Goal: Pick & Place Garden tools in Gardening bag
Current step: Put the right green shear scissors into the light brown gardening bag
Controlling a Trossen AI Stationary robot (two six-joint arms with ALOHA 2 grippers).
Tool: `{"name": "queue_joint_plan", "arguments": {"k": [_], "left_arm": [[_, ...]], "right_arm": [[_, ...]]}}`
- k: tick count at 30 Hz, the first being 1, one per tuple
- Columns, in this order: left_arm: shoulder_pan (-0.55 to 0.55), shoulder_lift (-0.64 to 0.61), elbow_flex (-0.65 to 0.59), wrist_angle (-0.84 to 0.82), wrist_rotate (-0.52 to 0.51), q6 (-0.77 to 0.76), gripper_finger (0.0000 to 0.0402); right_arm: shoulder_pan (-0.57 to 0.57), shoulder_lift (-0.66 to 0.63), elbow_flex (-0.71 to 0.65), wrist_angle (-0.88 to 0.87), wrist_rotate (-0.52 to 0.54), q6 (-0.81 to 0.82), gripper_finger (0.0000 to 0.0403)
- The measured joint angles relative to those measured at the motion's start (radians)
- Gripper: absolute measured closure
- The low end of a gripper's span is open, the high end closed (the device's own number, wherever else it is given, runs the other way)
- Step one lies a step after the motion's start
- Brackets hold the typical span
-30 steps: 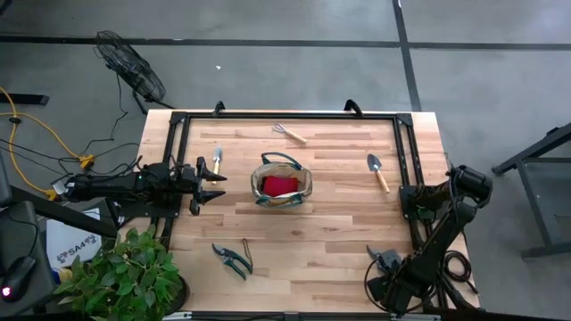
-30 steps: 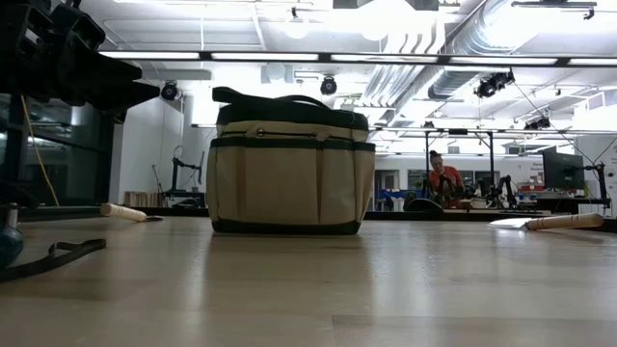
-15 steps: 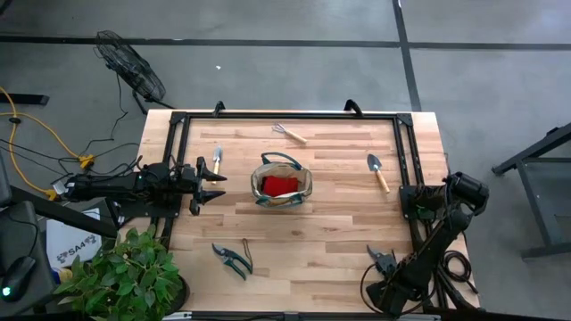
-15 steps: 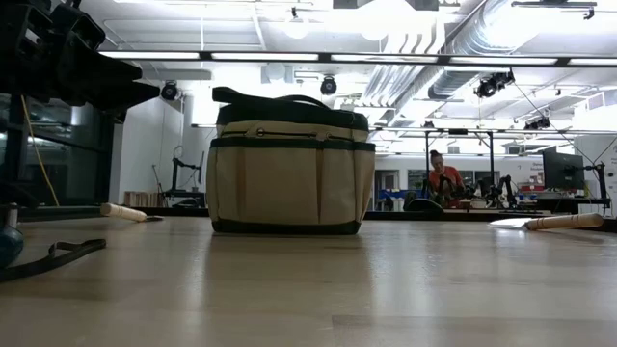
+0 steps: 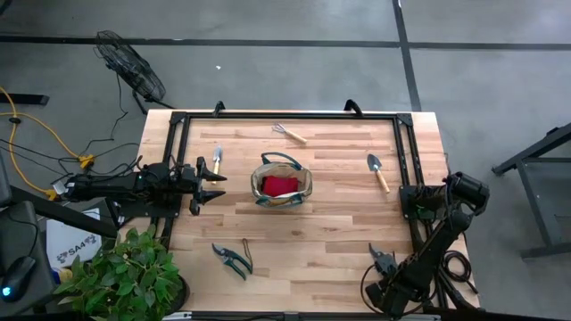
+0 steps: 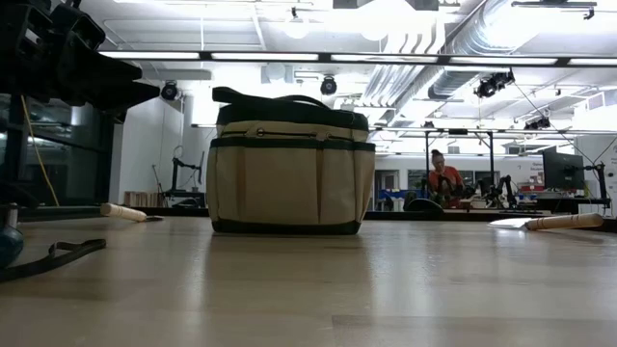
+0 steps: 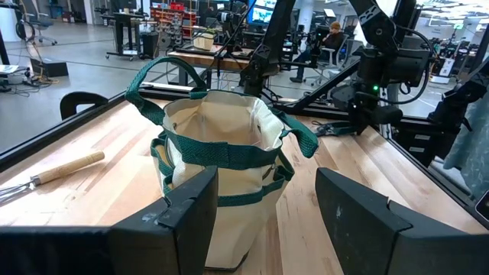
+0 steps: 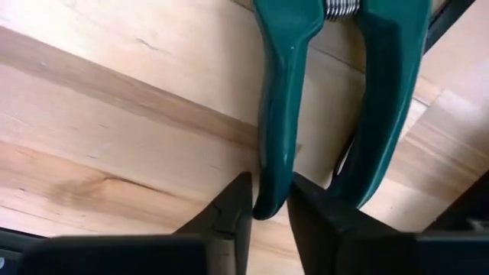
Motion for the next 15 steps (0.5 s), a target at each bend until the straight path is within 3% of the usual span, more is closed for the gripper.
{"name": "queue_joint_plan", "arguments": {"k": [5,15], "left_arm": [[0.0,0.0,0.0,0.0,0.0,0.0,0.0188],[0.0,0.0,0.0,0.0,0.0,0.0,0.0188]], "right_arm": [[-0.001,-0.002,0.0,0.0,0.003,0.0,0.0372],[-0.006,-0.038,-0.006,-0.058,0.054,-0.027,0.0374]]}}
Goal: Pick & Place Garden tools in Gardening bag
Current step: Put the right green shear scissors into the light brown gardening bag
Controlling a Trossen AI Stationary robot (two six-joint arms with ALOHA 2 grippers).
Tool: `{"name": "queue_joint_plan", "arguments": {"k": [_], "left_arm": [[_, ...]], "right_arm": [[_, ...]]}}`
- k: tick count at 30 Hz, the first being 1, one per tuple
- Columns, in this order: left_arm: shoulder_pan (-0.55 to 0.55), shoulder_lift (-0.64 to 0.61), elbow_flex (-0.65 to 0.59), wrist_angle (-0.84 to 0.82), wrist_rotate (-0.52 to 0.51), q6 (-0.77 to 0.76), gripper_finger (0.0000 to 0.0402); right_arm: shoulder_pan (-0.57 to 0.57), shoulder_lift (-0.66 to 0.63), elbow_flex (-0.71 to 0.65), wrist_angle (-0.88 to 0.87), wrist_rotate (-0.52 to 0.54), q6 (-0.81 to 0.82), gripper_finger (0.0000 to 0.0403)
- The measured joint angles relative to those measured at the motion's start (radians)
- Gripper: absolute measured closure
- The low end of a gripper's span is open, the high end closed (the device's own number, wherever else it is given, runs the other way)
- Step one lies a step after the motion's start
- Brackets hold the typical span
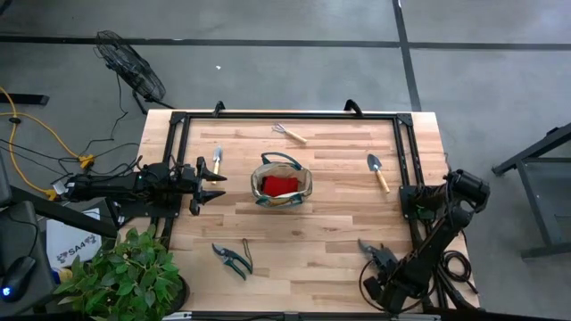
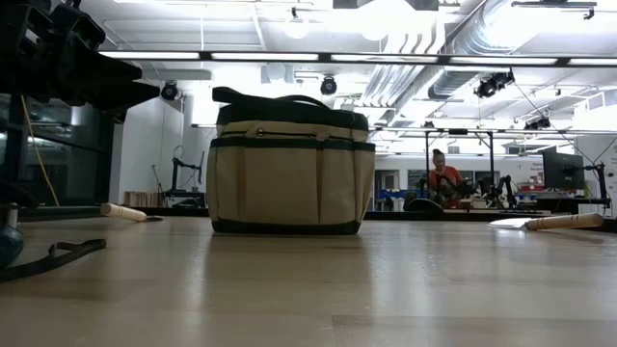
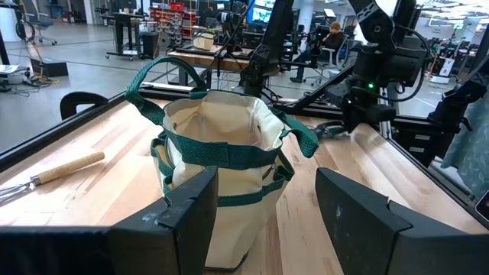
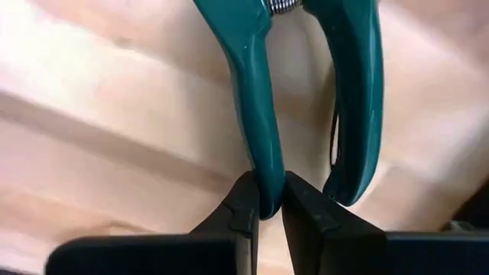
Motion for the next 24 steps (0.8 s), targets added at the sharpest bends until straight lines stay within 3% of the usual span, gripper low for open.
{"name": "queue_joint_plan", "arguments": {"k": [9,16,24], "left_arm": [[0.0,0.0,0.0,0.0,0.0,0.0,0.0188],[0.0,0.0,0.0,0.0,0.0,0.0,0.0188],[0.0,0.0,0.0,0.0,0.0,0.0,0.0188]], "right_arm": [[-0.067,-0.056,0.001,-0.151,-0.009,-0.165,0.0374],[-0.147,-0.114,0.002,-0.136,0.04,-0.308,0.0374],[-0.201,-0.215,0.003,-0.041,0.215,-0.468,0.0374]]}}
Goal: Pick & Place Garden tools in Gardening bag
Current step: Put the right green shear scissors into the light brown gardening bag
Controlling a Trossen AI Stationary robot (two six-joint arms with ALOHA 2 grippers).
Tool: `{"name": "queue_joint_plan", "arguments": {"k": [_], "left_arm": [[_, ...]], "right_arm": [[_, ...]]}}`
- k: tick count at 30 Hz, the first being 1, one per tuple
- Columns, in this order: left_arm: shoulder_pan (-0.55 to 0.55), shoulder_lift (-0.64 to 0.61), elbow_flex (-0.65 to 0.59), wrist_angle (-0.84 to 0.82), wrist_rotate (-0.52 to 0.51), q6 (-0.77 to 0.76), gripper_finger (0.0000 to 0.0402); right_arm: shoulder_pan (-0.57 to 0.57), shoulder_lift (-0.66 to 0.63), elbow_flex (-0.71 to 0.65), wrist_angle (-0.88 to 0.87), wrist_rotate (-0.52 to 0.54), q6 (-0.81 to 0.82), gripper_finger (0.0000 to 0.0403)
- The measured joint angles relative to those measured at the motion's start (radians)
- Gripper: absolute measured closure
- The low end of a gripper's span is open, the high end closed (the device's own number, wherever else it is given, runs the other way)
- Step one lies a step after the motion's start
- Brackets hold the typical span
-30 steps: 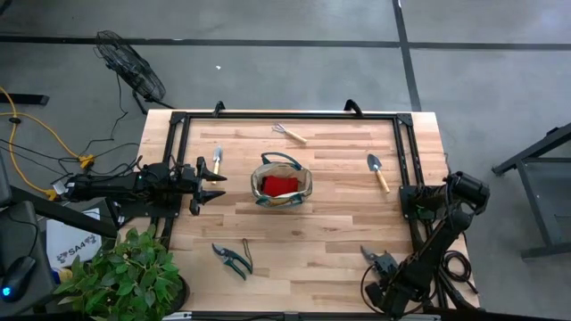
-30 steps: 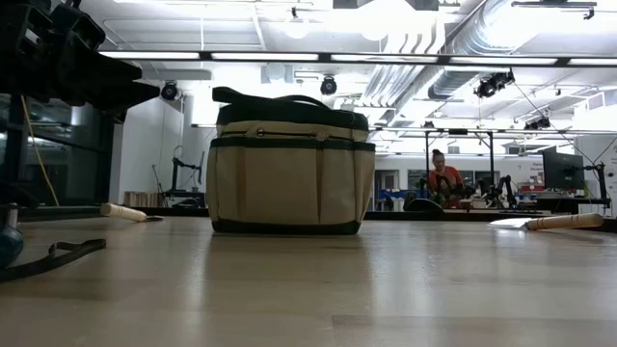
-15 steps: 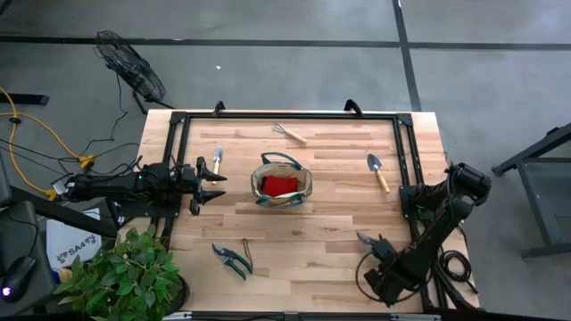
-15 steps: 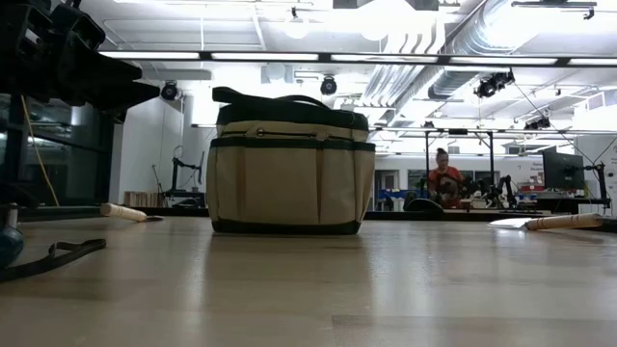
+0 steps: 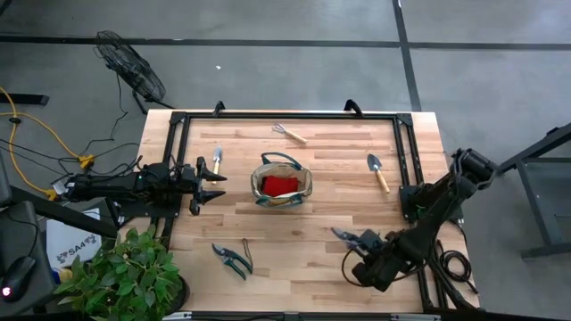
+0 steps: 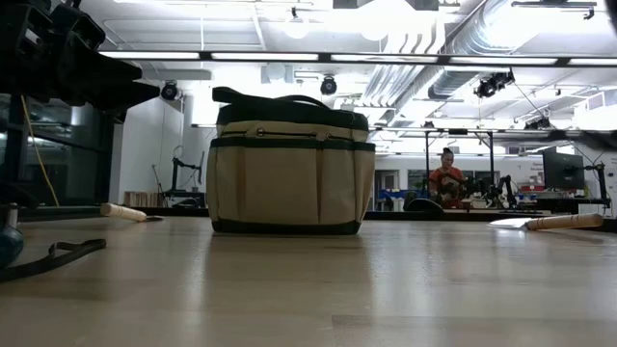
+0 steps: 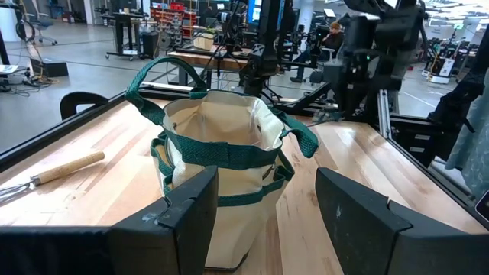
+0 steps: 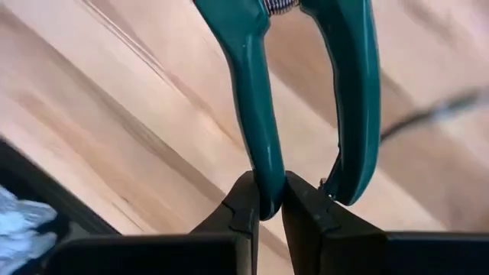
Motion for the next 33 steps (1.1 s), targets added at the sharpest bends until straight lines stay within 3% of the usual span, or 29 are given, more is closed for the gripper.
{"name": "queue_joint_plan", "arguments": {"k": [15,21,24,28,33], "left_arm": [[0.0,0.0,0.0,0.0,0.0,-0.002,0.0188],[0.0,0.0,-0.003,0.028,-0.002,-0.006,0.0188],[0.0,0.0,-0.003,0.054,0.004,-0.029,0.0188],[0.0,0.018,-0.003,0.115,-0.007,-0.026,0.0188],[0.0,0.091,-0.003,0.254,0.023,-0.033,0.0188]], "right_arm": [[-0.006,-0.065,0.0,0.107,0.391,-0.243,0.0374],[-0.05,-0.065,0.0,0.236,0.623,-0.455,0.0374],[-0.102,-0.065,0.0,0.332,0.683,-0.596,0.0374],[-0.199,-0.06,0.0,0.542,0.664,-0.864,0.0374],[-0.324,-0.038,0.0,0.833,0.477,-1.173,0.0374]]}}
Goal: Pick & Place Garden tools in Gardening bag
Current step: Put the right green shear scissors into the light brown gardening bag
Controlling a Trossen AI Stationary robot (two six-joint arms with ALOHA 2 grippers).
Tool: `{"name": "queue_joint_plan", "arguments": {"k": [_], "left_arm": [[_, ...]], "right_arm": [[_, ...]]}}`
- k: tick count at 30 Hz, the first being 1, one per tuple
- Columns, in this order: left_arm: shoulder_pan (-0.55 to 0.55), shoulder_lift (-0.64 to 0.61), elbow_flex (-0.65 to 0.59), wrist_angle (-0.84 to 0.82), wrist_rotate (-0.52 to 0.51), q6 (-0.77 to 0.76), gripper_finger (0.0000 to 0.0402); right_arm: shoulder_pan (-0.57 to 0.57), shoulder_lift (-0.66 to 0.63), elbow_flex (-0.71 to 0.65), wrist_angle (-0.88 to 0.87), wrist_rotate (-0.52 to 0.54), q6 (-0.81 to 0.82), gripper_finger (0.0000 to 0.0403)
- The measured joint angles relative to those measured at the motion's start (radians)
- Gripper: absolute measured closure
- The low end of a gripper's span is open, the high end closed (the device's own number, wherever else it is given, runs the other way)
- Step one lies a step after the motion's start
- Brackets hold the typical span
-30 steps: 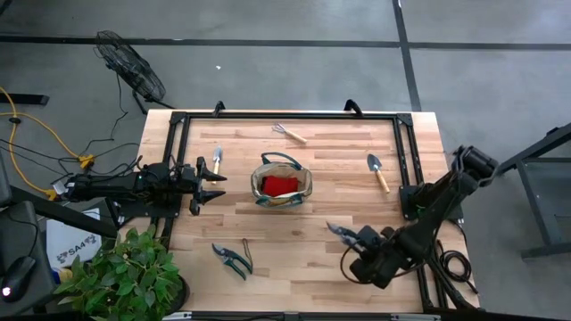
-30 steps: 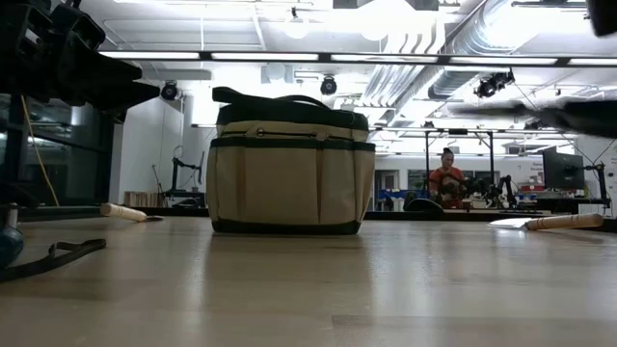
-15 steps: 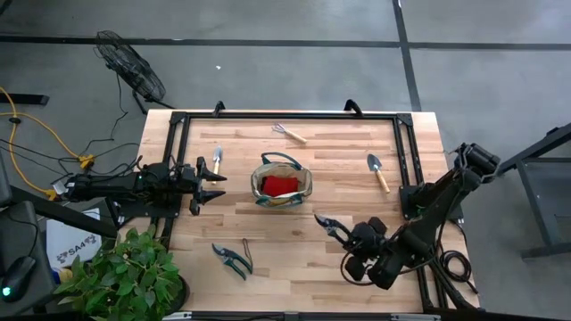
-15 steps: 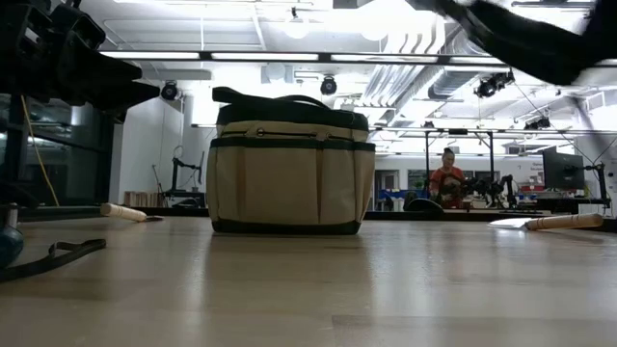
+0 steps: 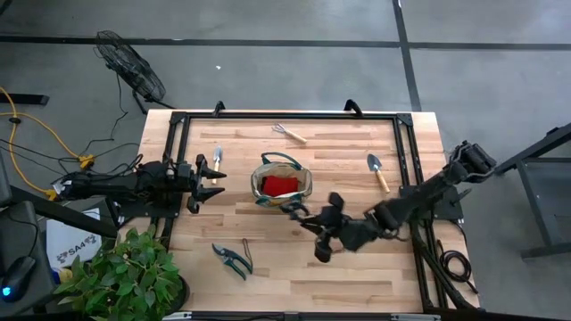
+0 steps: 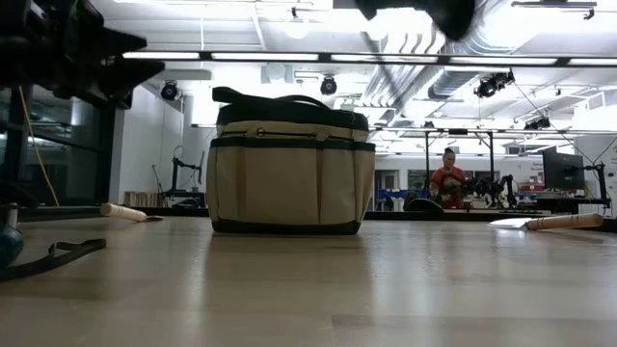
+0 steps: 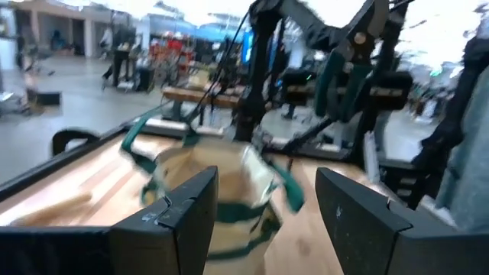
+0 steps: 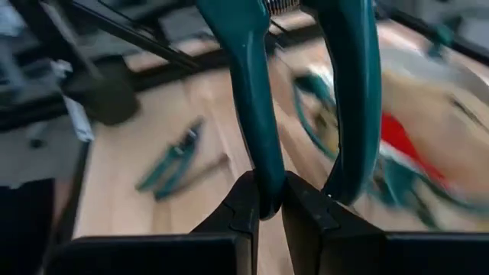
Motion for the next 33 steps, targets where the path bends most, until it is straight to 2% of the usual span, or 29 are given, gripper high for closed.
{"name": "queue_joint_plan", "arguments": {"k": [5,10,12,18,22,27,33], "left_arm": [[0.0,0.126,0.001,0.142,0.009,0.012,0.0188],[0.0,0.273,0.005,0.318,0.075,-0.025,0.0188],[0.0,0.332,0.028,0.337,0.076,-0.046,0.0188],[0.0,0.548,0.163,0.341,0.06,-0.035,0.0188],[0.0,0.717,0.286,0.344,0.065,0.055,0.0188],[0.0,0.891,0.443,0.35,0.12,0.157,0.0188],[0.0,1.02,0.587,0.351,0.238,0.178,0.0188]], "right_arm": [[-0.097,0.029,0.001,0.159,-0.153,-0.154,0.0374],[-0.152,0.03,0.001,0.145,-0.203,-0.212,0.0374],[-0.17,0.03,0.001,0.146,-0.229,-0.236,0.0374],[-0.208,0.03,0.001,0.192,-0.3,-0.283,0.0374],[-0.223,0.03,0.001,0.253,-0.379,-0.327,0.0374],[-0.235,0.03,0.001,0.302,-0.458,-0.385,0.0374],[-0.243,0.03,0.001,0.364,-0.517,-0.446,0.0374]]}}
